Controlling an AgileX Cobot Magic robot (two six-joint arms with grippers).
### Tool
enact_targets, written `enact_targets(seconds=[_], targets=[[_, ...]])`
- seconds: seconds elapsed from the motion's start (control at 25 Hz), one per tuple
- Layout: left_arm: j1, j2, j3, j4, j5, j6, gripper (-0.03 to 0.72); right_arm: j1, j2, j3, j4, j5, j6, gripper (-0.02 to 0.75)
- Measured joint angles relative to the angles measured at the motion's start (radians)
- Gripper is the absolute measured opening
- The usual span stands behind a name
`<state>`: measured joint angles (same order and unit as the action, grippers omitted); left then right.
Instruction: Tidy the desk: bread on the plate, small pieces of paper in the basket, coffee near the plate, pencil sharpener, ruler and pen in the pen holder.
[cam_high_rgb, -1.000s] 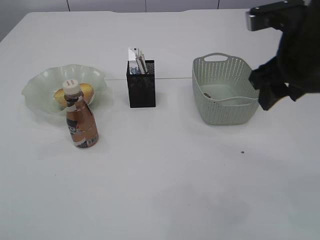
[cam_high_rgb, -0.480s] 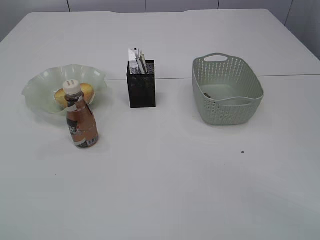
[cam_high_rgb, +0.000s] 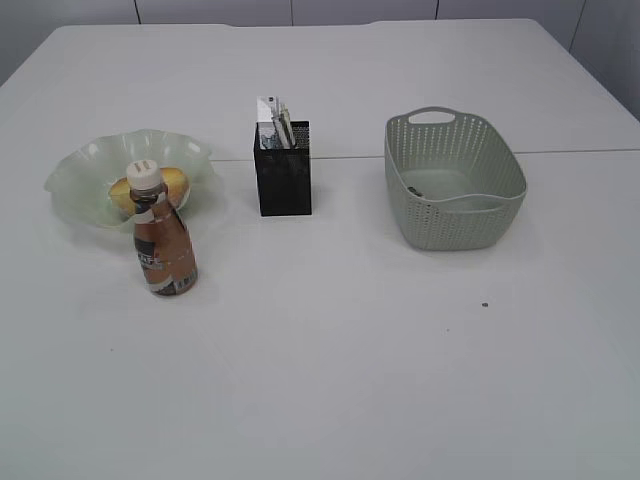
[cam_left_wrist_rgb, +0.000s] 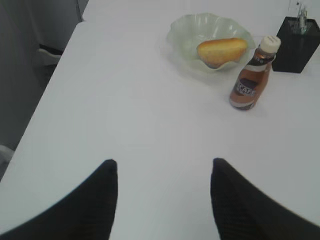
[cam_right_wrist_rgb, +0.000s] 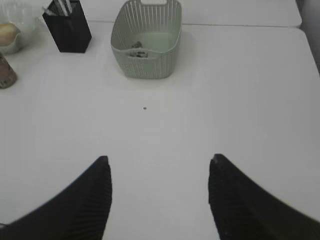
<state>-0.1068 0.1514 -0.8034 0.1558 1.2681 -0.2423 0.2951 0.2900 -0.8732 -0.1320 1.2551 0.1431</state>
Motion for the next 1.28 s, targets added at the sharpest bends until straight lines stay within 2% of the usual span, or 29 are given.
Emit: enact_targets(seconds=[0.36, 0.64, 1.08, 1.28], targets=[[0.0, -0.138, -0.004, -0.04, 0.01, 0.0, 0.428, 0.0, -0.292, 0.056, -0.002, 0.02, -0.014, 0.451], [0.0, -0.138, 0.008, -0.073, 0.01, 0.023, 0.424, 0.0, -0.312, 0.189, 0.007, 0.023, -0.014, 0.451], [0.0, -0.138, 0.227, -0.167, -0.129, 0.129, 0.424, 0.0, -0.312, 0.353, 0.029, -0.066, -0.014, 0.451], [0.0, -0.138, 0.263, -0.185, -0.147, 0.149, 0.424, 0.0, -0.312, 0.364, -0.012, -0.099, -0.014, 0.451]])
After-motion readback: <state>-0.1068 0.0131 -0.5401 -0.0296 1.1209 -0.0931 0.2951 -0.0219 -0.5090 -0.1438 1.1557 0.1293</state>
